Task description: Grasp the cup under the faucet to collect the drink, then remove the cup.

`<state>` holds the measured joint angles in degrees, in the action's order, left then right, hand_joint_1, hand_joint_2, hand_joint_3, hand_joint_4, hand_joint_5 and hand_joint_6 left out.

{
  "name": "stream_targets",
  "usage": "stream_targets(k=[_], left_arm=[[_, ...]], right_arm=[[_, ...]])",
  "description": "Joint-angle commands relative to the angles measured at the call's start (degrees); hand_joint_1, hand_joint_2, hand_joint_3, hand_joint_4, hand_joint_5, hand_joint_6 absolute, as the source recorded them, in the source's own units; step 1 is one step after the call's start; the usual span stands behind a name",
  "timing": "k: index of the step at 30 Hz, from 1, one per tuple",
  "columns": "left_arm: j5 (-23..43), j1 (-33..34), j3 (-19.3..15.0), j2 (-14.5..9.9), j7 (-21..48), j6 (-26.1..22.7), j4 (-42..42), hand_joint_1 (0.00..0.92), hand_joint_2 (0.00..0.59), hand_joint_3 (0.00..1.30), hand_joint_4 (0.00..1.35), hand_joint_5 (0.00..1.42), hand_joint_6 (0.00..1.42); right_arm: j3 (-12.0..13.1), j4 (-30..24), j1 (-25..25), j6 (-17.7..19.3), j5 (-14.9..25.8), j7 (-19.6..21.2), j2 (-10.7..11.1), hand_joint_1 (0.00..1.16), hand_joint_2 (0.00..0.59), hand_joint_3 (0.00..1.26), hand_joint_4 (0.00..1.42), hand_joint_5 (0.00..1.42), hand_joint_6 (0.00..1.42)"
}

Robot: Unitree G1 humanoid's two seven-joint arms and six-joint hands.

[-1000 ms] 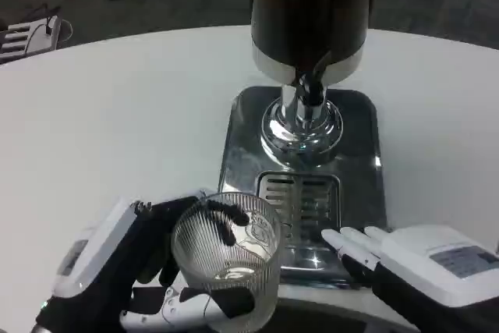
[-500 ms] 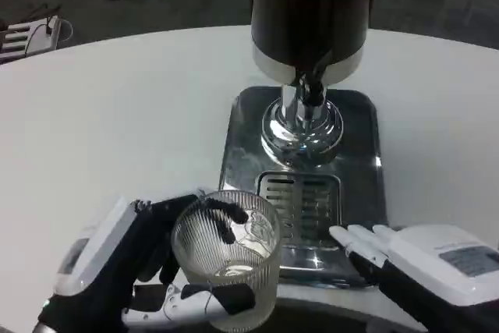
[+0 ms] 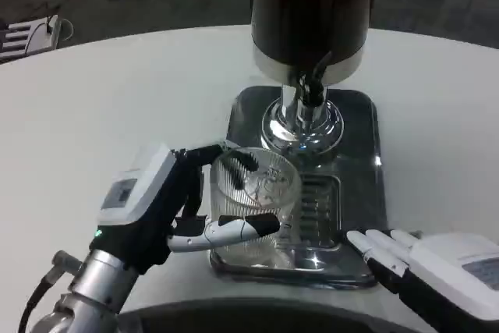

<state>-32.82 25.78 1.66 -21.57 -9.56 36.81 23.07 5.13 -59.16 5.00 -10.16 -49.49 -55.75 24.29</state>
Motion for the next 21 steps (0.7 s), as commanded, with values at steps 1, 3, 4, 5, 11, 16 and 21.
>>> stream_targets(k=[1,3,4,5,11,16,21], left_arm=[[-2.8,5.2,2.7,0.0,-4.4,-0.3,5.5,0.381,0.053,0.99,1.12,1.29,1.42],[-3.8,7.1,4.1,0.1,-6.0,-0.5,8.0,0.381,0.053,0.99,1.12,1.29,1.42],[-4.3,8.0,4.8,0.3,-6.8,-0.7,9.0,0.381,0.053,0.99,1.12,1.29,1.42],[-4.7,8.9,5.4,0.5,-7.6,-1.0,10.1,0.381,0.053,0.99,1.12,1.29,1.42],[-6.2,13.7,9.3,1.4,-12.2,-2.4,15.5,0.382,0.052,0.99,1.12,1.29,1.42],[-6.4,15.5,10.9,1.7,-13.6,-3.8,17.4,0.382,0.052,0.99,1.12,1.29,1.42],[-5.9,15.5,11.9,1.2,-13.9,-3.0,17.3,0.378,0.053,0.99,1.12,1.29,1.42]], right_arm=[[3.6,-0.8,1.3,2.7,2.6,-0.9,-1.3,0.46,0.521,0.00,0.00,0.00,0.01],[5.1,-0.8,1.6,3.7,3.8,-1.0,-1.7,0.46,0.521,0.00,0.00,0.00,0.02],[5.7,-0.8,1.8,4.1,4.2,-1.1,-1.9,0.46,0.521,0.00,0.00,0.00,0.02],[6.2,-0.8,1.9,4.4,4.6,-1.1,-2.0,0.46,0.521,0.00,0.00,0.00,0.02],[10.1,-0.8,3.5,6.0,8.0,-1.1,-2.3,0.45,0.522,0.00,0.00,0.00,0.03],[14.1,-0.8,5.0,6.5,12.8,0.0,-2.1,0.44,0.522,0.00,0.00,0.00,0.07],[16.5,-0.8,5.3,6.3,14.8,0.0,-1.0,0.43,0.522,0.00,0.00,0.00,0.08]])
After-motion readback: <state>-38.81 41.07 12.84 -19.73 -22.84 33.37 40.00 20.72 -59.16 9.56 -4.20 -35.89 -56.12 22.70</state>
